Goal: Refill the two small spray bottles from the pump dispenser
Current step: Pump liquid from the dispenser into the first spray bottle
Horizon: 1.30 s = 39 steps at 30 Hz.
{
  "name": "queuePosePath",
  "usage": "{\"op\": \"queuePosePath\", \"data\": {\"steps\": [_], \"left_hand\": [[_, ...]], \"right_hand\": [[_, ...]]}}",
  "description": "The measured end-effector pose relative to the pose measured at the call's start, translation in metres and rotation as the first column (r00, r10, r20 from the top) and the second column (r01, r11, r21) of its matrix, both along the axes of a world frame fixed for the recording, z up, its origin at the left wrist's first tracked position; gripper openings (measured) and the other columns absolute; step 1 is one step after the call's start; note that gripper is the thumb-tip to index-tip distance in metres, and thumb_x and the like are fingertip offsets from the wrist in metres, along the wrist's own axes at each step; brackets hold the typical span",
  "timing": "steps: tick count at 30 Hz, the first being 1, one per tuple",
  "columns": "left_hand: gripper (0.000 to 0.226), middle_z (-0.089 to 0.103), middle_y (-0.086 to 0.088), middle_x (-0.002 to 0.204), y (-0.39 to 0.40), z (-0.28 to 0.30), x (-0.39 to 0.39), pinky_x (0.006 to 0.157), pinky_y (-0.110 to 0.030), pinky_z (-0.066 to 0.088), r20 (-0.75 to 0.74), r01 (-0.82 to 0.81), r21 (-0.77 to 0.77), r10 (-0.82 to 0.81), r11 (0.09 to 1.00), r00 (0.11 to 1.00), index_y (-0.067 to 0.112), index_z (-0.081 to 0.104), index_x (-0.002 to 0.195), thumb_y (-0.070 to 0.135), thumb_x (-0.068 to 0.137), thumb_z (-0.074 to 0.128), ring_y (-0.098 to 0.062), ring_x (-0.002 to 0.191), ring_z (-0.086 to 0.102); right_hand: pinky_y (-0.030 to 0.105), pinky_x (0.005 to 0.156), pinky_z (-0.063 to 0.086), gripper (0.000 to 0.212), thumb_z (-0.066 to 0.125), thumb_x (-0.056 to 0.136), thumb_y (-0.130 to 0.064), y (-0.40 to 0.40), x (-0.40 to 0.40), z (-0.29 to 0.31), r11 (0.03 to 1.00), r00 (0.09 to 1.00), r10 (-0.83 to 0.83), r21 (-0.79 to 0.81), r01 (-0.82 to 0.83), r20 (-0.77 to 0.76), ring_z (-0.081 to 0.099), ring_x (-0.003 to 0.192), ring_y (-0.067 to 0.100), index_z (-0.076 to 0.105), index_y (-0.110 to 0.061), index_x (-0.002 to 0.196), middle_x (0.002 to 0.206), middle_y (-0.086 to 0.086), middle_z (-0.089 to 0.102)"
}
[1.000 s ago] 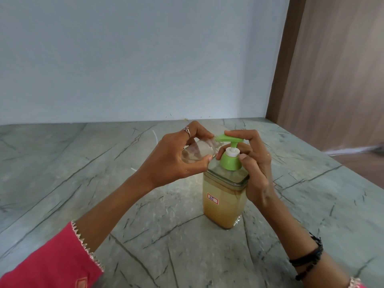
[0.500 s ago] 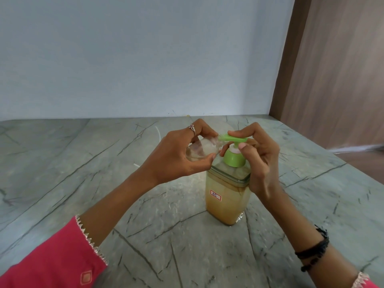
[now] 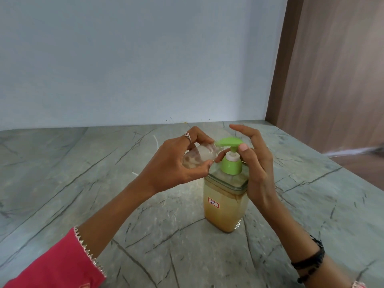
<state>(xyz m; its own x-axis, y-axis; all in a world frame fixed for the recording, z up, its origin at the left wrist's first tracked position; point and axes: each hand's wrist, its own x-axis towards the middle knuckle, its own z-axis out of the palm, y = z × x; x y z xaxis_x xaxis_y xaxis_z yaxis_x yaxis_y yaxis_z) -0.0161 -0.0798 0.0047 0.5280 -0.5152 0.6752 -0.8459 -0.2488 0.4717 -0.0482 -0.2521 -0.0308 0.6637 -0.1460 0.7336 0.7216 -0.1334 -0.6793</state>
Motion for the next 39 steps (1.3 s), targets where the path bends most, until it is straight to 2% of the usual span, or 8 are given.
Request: {"op": "queuePosePath", "data": {"steps": [7,17,20,26,28,32,36,39], "left_hand": [[0.025,0.063,0.015,0.096,0.001,0.002,0.0,0.064,-0.021,0.053,-0.004,0.011,-0.024,-0.011,1.0,1.0,0.037,0.052,0.094,0.039,0.071,0.063,-0.013,0.075,0.064],[0.03,0.06,0.022,0.096,0.003,0.004,0.001,0.067,-0.029,0.053,0.021,-0.02,-0.001,0.02,1.0,1.0,0.035,0.051,0.099,0.041,0.071,0.061,-0.012,0.075,0.063],[0.031,0.06,0.021,0.097,0.004,0.003,0.002,0.068,-0.03,0.053,0.022,-0.022,0.004,0.022,1.0,1.0,0.036,0.051,0.099,0.042,0.07,0.061,-0.013,0.077,0.063],[0.032,0.059,0.021,0.1,0.004,0.004,0.002,0.067,-0.029,0.053,0.028,-0.024,0.007,0.024,1.0,0.999,0.036,0.05,0.099,0.044,0.07,0.061,-0.013,0.078,0.063],[0.033,0.058,0.021,0.101,0.004,0.004,0.003,0.066,-0.03,0.053,0.037,-0.029,0.02,0.029,0.999,0.999,0.036,0.05,0.1,0.045,0.07,0.06,-0.013,0.077,0.063],[0.033,0.06,0.016,0.097,0.005,0.002,0.005,0.064,-0.032,0.053,0.051,-0.039,0.046,0.037,0.998,0.998,0.036,0.05,0.1,0.046,0.069,0.06,-0.012,0.075,0.062],[0.032,0.058,0.02,0.101,0.006,-0.001,0.006,0.065,-0.03,0.052,0.038,-0.029,0.068,0.027,0.997,0.999,0.036,0.05,0.099,0.044,0.069,0.06,-0.012,0.075,0.06],[0.031,0.058,0.02,0.1,0.005,0.0,0.006,0.063,-0.031,0.052,0.035,-0.026,0.065,0.024,0.998,0.999,0.036,0.05,0.098,0.043,0.069,0.06,-0.012,0.072,0.06]], "right_hand": [[0.026,0.077,0.051,0.046,0.036,0.085,-0.064,0.006,-0.01,0.013,0.996,0.982,-0.089,-0.026,0.086,-0.168,0.069,0.081,0.011,0.073,-0.036,0.08,0.077,-0.007,0.074],[0.03,0.08,0.046,0.063,0.041,0.085,-0.068,0.012,-0.017,0.037,0.991,0.782,-0.132,-0.064,0.117,-0.61,0.065,0.09,0.017,0.076,-0.019,0.069,0.085,0.0,0.074],[0.032,0.083,0.049,0.053,0.049,0.086,-0.059,0.009,-0.019,0.041,0.997,0.764,-0.073,-0.046,0.057,-0.641,0.067,0.084,0.015,0.074,-0.015,0.07,0.082,0.001,0.075],[0.02,0.056,0.045,0.037,0.057,0.089,-0.043,0.002,-0.016,0.045,0.999,0.74,0.011,0.031,0.013,-0.673,0.058,0.042,-0.007,0.066,-0.025,0.059,0.047,-0.014,0.064],[0.024,0.062,0.044,0.043,0.058,0.089,-0.043,0.001,-0.013,0.046,1.0,0.721,0.026,0.025,-0.011,-0.692,0.061,0.046,-0.003,0.07,-0.028,0.05,0.051,-0.012,0.067],[0.032,0.087,0.047,0.03,0.056,0.089,-0.044,-0.001,-0.012,0.045,0.998,0.719,0.024,-0.031,-0.063,-0.694,0.067,0.081,0.01,0.072,-0.022,0.077,0.078,-0.002,0.075],[0.019,0.071,0.044,0.034,0.052,0.094,-0.039,-0.002,-0.014,0.044,0.992,0.754,-0.01,-0.098,-0.073,-0.657,0.064,0.064,-0.004,0.072,-0.017,0.078,0.076,-0.006,0.075],[0.024,0.08,0.045,0.041,0.05,0.094,-0.043,-0.003,-0.016,0.043,0.989,0.739,-0.025,-0.123,-0.079,-0.673,0.065,0.066,-0.003,0.074,-0.017,0.072,0.077,-0.006,0.075]]}}
